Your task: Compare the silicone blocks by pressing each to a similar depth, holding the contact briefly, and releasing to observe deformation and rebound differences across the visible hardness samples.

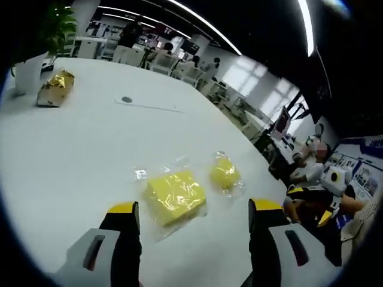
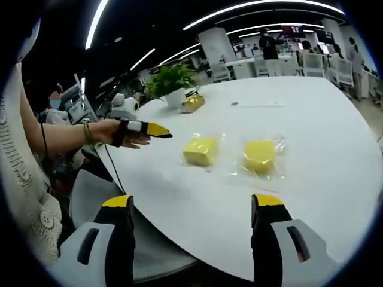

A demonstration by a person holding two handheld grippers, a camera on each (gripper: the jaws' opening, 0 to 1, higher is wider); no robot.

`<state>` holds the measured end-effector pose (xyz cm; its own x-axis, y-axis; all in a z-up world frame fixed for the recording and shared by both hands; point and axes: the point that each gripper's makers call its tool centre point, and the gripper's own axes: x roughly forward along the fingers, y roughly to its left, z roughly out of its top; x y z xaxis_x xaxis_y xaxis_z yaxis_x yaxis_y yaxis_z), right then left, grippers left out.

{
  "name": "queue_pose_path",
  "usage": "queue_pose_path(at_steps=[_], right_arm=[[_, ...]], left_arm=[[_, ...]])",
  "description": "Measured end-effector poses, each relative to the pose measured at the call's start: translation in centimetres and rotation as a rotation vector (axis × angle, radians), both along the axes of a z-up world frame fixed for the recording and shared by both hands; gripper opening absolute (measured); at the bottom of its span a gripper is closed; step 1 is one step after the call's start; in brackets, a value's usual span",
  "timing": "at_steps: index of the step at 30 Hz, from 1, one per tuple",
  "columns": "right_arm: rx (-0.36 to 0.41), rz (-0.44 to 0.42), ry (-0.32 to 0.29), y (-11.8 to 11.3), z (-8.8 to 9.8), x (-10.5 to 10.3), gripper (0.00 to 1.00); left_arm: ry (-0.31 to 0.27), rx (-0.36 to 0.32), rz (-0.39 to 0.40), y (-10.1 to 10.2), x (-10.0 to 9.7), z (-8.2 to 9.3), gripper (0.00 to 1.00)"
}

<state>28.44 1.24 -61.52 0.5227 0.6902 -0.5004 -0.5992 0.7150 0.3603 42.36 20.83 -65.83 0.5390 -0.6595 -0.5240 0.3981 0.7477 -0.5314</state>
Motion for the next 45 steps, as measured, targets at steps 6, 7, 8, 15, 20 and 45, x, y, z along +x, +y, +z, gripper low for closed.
queue_pose_path(at_steps=[6, 7, 8, 15, 20, 45], right_arm=[[-0.006, -0.018, 0.024, -0.2, -0.6, 0.9, 0.74], [-0.009, -0.018, 0.028, -0.2, -0.7, 1.0, 0.74], [-0.014, -0.02, 0.037, -0.4, -0.9, 1.1, 0.74], [-0.02, -0.065, 0.043, -1.4, -0.9, 2.0, 0.74], [-0.031, -0.073, 0.059, -1.8, -1.2, 2.3, 0.71], [0.044, -0.014, 0.031, -0.1, -0.5, 2.3, 0.67]], left_arm=[[0.076, -0.128, 0.11, 0.7, 3.9, -1.9, 0.62], [0.078, -0.137, 0.114, 0.8, 4.4, -2.2, 0.6], [0.08, -0.141, 0.129, 1.0, 5.2, -2.7, 0.58], [0.154, -0.202, 0.142, 0.3, 7.2, -5.1, 0.51], [0.252, -0.306, 0.197, -0.1, 7.7, -6.2, 0.3], [0.03, -0.232, 0.07, -2.4, 5.3, 1.3, 0.0]])
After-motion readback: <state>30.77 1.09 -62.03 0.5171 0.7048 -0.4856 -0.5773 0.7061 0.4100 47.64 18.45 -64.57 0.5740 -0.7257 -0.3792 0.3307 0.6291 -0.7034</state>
